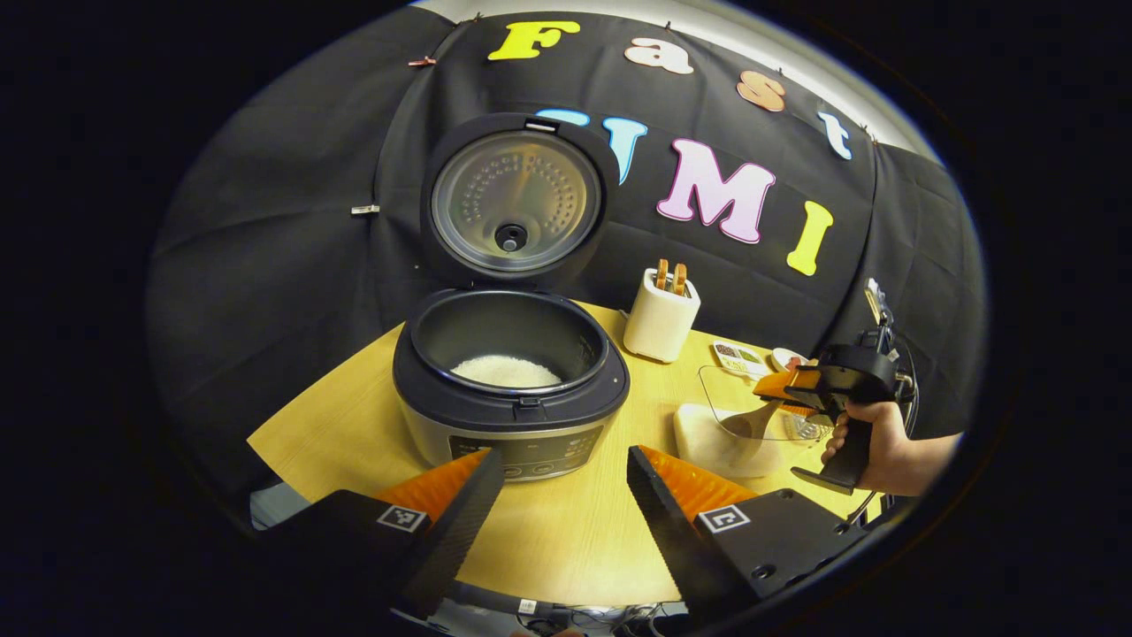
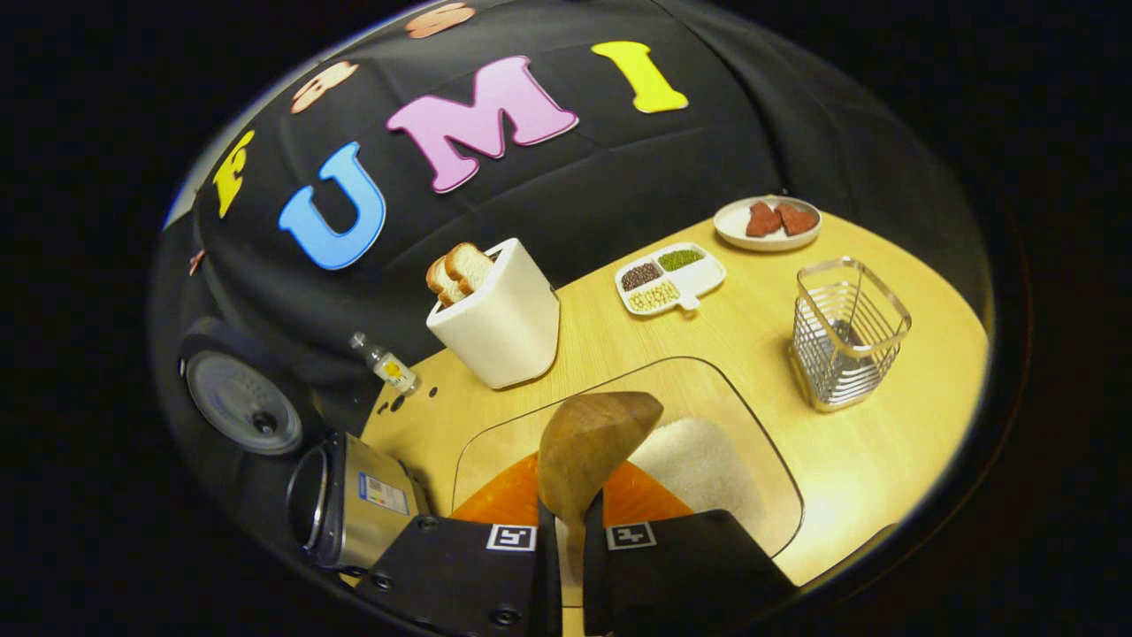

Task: Close the left gripper, press the button to open the rice cooker; take a wooden spoon from the chopstick holder with the right hand, scoop a spoonful of rice and pour it into the rice cooker, then put the wooden spoon back into the chopstick holder.

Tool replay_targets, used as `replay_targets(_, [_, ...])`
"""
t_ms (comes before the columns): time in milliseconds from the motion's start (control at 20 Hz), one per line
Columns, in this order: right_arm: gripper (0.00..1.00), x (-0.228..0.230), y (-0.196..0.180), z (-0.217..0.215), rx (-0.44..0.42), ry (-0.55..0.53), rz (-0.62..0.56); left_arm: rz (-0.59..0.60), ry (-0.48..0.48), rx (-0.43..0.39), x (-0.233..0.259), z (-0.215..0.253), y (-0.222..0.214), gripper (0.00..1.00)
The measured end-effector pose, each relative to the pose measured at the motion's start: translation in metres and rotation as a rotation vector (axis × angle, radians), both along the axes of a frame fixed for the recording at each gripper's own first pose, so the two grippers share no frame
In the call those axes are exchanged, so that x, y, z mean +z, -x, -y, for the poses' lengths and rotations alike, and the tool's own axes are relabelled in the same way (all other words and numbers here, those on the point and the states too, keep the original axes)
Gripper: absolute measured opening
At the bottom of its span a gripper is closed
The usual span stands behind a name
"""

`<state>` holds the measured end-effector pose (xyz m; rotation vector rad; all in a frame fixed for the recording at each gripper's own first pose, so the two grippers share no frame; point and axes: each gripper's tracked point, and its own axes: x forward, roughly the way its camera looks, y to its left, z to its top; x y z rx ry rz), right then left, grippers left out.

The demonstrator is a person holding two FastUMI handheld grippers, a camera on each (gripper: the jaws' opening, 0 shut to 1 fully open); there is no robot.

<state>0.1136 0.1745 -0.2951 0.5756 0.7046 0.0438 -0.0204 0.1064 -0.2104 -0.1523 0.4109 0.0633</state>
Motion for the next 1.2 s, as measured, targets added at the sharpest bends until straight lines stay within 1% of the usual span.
replay_targets(200, [0.14,0.001,0.006,0.003,-0.071,-0.12,-0.05,0.011,-0.001,-0.009,0.006,-0.001,-0.002,0.96])
replay_targets(350, [0.14,0.008,0.008,0.007,-0.122,-0.197,-0.063,0.019,-0.007,-0.029,0.01,-0.003,-0.003,0.96])
replay_targets(500, [0.14,0.022,0.009,0.017,-0.164,-0.235,-0.043,0.025,-0.014,-0.056,0.011,-0.004,-0.003,0.96])
replay_targets(650, [0.14,0.036,0.01,0.035,-0.232,-0.28,-0.03,0.034,-0.018,-0.08,0.015,-0.005,-0.005,0.96])
replay_targets(900, [0.14,0.056,0.01,0.059,-0.334,-0.375,-0.023,0.063,-0.015,-0.091,0.025,-0.006,-0.004,0.96])
replay_targets(1050, [0.14,0.072,0.006,0.057,-0.352,-0.436,-0.025,0.071,-0.005,-0.081,0.028,-0.008,0.0,0.96])
replay_targets(1200, [0.13,0.093,0.001,0.043,-0.324,-0.48,-0.015,0.083,0.002,-0.065,0.034,-0.012,0.004,0.96])
